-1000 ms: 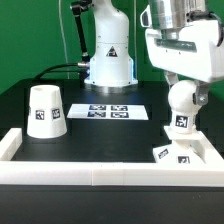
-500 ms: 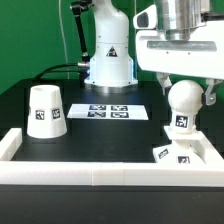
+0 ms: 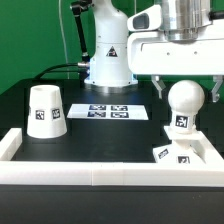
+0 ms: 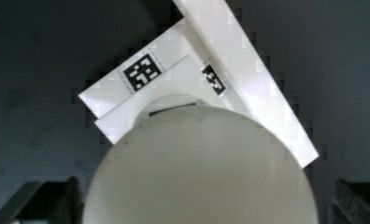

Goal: Assemble lamp

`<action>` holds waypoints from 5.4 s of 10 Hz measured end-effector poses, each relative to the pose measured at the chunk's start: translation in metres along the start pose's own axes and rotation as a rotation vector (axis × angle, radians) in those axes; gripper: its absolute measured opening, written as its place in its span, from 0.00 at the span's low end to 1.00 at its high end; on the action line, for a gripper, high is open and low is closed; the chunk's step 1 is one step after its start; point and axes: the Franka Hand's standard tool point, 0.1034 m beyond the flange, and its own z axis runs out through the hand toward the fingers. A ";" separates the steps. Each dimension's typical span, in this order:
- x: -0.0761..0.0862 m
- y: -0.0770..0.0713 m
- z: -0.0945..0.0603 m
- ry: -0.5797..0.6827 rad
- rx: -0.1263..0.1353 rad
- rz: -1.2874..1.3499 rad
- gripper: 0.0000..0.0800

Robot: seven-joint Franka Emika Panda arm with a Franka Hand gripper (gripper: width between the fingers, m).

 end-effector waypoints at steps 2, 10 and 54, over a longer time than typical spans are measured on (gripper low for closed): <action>0.002 0.002 0.000 0.025 -0.056 -0.318 0.87; 0.005 -0.002 -0.002 0.033 -0.084 -1.112 0.87; -0.001 0.001 0.006 -0.008 -0.057 0.088 0.87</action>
Offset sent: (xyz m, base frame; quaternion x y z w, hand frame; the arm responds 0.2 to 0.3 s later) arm 0.0052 -0.0012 0.0030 -0.0354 0.0261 -0.2416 0.9694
